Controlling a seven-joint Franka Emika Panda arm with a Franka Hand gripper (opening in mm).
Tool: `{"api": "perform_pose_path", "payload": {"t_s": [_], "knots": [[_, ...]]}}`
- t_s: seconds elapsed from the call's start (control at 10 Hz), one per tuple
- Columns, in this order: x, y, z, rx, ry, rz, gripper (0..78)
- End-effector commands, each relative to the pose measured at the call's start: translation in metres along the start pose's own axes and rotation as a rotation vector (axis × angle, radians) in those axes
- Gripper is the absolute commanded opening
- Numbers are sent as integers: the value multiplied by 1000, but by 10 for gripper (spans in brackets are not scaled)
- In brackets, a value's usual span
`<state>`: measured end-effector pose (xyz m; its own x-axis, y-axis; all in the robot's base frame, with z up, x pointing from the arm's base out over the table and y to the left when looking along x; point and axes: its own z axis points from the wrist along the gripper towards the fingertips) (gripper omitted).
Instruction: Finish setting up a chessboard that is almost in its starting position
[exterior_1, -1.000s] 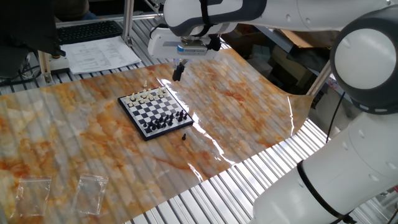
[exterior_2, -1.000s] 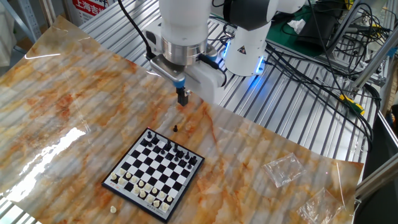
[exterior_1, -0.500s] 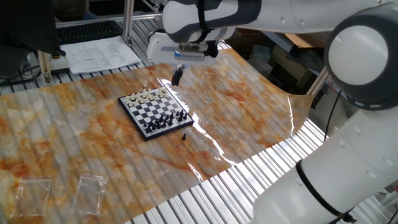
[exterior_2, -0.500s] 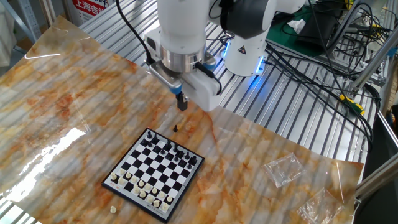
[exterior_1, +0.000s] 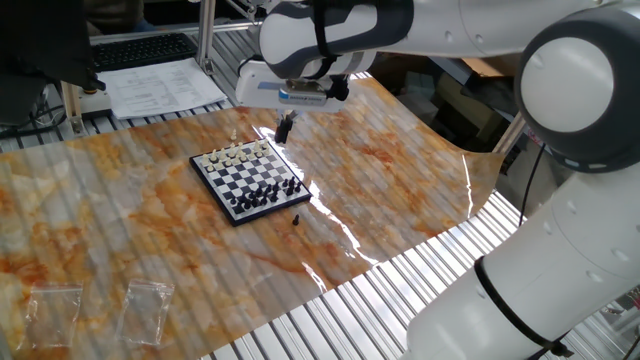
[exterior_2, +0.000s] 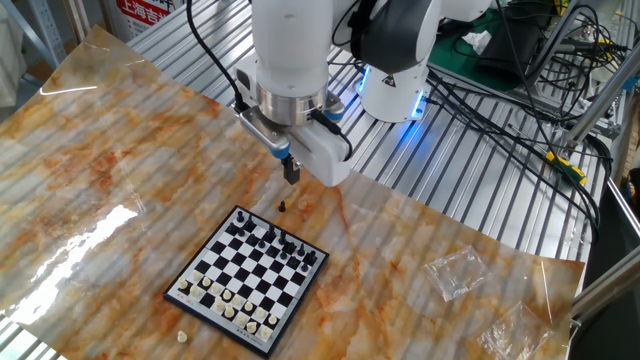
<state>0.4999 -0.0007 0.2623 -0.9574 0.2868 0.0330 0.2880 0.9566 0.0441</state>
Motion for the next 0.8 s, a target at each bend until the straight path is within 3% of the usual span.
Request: {"api": "perform_pose_path", "payload": {"t_s": [0.1,0.3,0.5,0.6,0.7,0.8], "knots": [[-1,0,-1,2,-12,0,0],[-1,0,-1,14,-23,-7,0],[-1,0,-1,4,-30,8,0],[-1,0,-1,-1,-27,10,0],[-1,0,-1,-27,-16,24,0],[-1,0,-1,-25,-17,44,0]]}}
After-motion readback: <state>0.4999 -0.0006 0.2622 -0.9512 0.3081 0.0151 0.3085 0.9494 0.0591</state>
